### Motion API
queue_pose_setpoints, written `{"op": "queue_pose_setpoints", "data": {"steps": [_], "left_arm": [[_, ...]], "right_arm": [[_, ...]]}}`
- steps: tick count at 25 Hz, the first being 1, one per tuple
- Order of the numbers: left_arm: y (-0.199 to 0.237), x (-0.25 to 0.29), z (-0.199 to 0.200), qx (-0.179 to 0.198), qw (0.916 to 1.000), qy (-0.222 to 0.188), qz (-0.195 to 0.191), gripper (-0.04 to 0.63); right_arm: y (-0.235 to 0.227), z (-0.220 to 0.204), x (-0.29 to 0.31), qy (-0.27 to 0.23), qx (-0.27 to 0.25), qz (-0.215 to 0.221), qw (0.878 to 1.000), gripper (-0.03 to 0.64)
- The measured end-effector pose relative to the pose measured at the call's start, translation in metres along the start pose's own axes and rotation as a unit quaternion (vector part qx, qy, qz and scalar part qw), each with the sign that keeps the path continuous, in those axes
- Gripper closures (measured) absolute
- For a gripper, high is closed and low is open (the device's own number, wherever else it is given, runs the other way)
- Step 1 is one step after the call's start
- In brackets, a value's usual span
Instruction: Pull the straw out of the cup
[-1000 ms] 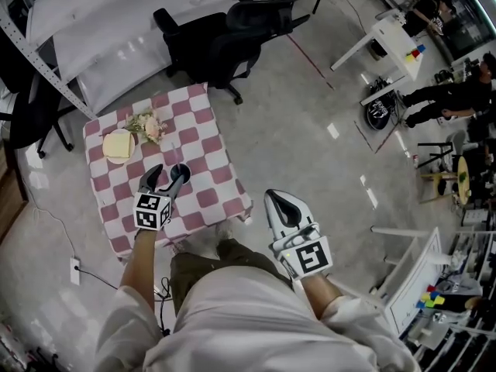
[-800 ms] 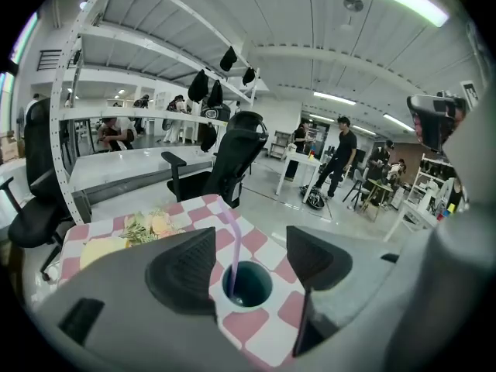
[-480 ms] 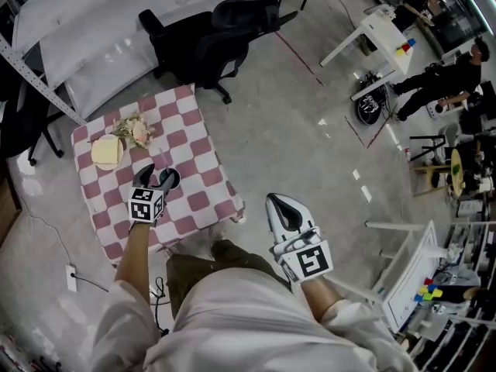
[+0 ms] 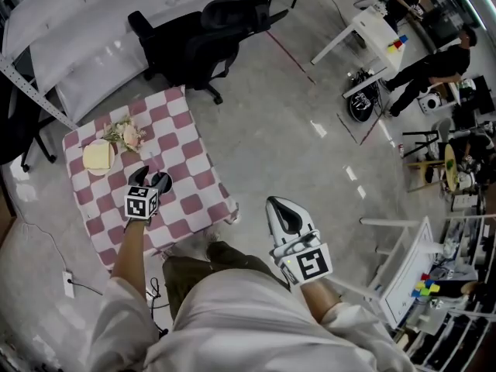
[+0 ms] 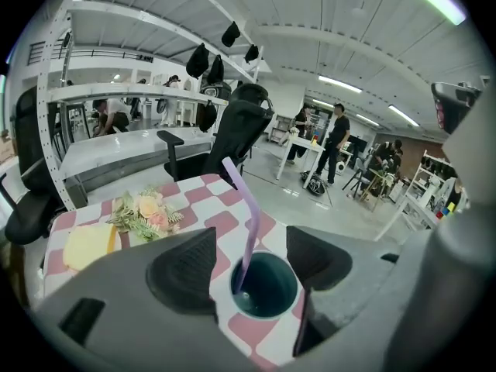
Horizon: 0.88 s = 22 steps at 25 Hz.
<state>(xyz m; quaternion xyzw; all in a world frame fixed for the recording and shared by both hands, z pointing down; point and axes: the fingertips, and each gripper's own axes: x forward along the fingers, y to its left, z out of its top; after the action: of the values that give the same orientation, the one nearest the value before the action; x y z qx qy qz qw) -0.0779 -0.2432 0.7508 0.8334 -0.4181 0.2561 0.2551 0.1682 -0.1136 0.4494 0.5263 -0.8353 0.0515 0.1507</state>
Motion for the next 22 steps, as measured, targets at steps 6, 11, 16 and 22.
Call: {"op": "queue_pose_setpoints", "data": {"steps": [6,11,16,22], "left_arm": [[0.002,0.008,-0.003,0.001,1.0000,0.009,-0.002,0.313],[0.005,0.012,-0.006,0.005,0.9999,0.011,0.001,0.322],[0.008,0.015,-0.003,0.008,0.9999,0.006,0.004,0.397],[0.009,0.018,-0.001,0.014,0.9999,0.006,0.004,0.451]], "right_arm": [[-0.002,-0.002,0.000,0.006,0.001,-0.005,1.000,0.614],[0.001,-0.005,-0.001,0.011,0.001,-0.004,1.000,0.614],[0.001,-0.006,0.000,0.012,-0.001,-0.004,1.000,0.614],[0.002,-0.005,0.002,0.014,-0.004,-0.004,1.000,0.614]]}}
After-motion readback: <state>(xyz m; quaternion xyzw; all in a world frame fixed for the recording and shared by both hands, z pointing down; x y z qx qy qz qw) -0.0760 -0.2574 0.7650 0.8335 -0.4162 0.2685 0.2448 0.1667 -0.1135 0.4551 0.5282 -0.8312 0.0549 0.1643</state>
